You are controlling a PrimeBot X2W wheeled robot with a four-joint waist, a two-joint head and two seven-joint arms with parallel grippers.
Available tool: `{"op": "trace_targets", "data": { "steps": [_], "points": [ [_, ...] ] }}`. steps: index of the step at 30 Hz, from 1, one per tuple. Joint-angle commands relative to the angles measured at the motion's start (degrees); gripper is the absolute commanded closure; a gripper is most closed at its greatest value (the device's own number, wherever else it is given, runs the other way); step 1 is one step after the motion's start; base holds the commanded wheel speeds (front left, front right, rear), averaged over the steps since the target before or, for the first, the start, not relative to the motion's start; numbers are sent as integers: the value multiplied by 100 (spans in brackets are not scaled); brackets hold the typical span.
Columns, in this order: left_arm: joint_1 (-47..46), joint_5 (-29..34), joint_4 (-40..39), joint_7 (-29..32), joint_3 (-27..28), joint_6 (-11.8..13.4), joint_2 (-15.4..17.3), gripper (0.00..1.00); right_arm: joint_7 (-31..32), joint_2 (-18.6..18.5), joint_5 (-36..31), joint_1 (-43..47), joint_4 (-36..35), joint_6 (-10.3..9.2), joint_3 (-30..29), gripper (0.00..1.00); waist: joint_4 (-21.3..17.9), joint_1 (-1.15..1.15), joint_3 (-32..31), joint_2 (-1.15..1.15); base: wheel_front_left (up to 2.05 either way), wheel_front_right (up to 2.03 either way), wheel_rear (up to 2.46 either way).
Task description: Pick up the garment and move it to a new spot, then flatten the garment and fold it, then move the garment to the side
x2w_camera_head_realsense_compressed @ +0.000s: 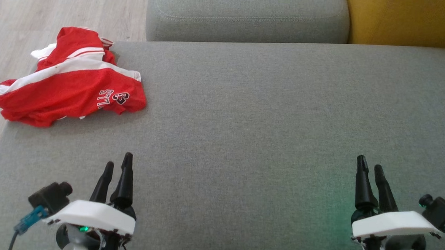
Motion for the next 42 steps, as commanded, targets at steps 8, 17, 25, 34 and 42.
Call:
{"op": "trace_targets", "data": {
  "steps": [8, 17, 25, 34, 42],
  "points": [
    [-177, 783, -283, -203, -39, 88, 77, 0, -238, -39, -789, -314, -267, 29, 216, 0, 11, 0, -15, 0, 0, 0, 0],
    [-166, 1356, -273, -337, -123, 152, 83, 0, -374, -42, -1373, -324, -287, 32, 323, 0, 14, 0, -27, 0, 0, 0, 0],
    [-157, 1876, -280, -471, -184, 238, 88, 0, -509, -45, -1959, -352, -282, 35, 403, 0, 21, 0, -27, 0, 0, 0, 0],
    [-132, 2464, -282, -622, -256, 310, 95, 0, -661, -48, -2629, -383, -272, 38, 391, 0, 31, 0, -29, 0, 0, 0, 0],
    [-134, 2963, -266, -756, -332, 363, 100, 0, -796, -50, -3214, -413, -292, 41, 431, 0, 39, 0, -22, 0, 0, 0, 0]
  ]
}}
